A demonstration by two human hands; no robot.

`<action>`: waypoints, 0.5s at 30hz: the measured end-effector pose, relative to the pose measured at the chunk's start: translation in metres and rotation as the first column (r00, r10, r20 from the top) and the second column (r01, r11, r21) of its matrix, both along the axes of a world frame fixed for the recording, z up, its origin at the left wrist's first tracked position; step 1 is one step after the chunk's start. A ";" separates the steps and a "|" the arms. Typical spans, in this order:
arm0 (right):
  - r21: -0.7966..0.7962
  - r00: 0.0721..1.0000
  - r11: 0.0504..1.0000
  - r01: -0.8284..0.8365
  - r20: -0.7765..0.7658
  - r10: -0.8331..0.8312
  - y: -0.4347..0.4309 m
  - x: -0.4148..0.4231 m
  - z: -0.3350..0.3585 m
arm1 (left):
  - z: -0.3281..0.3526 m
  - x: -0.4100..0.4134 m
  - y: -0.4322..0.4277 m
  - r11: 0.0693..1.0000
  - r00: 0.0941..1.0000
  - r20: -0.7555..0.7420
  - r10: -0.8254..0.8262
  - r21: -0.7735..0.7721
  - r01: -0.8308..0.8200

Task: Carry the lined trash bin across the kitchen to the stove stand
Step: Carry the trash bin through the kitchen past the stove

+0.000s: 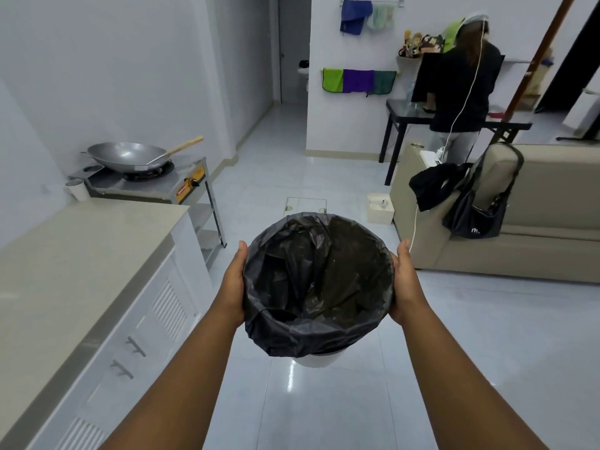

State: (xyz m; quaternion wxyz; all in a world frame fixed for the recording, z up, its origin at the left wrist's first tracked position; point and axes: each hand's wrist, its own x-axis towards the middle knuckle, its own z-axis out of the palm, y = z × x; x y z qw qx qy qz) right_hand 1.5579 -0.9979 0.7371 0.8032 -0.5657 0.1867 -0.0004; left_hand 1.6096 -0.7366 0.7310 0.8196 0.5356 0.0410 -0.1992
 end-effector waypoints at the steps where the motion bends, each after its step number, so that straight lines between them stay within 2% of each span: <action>1: -0.003 1.000 1.000 0.000 -0.008 0.000 -0.007 0.017 -0.003 | -0.004 0.017 -0.005 1.000 1.000 -0.002 0.001 -0.001 -0.001; 5: -0.032 0.999 0.999 0.006 -0.044 -0.008 -0.028 0.088 -0.012 | -0.014 0.093 -0.025 1.000 1.000 0.007 -0.012 0.003 0.012; 15: -0.038 0.999 0.999 0.035 0.014 -0.034 -0.063 0.306 0.000 | -0.003 0.325 -0.062 0.997 0.996 0.063 -0.066 -0.043 0.069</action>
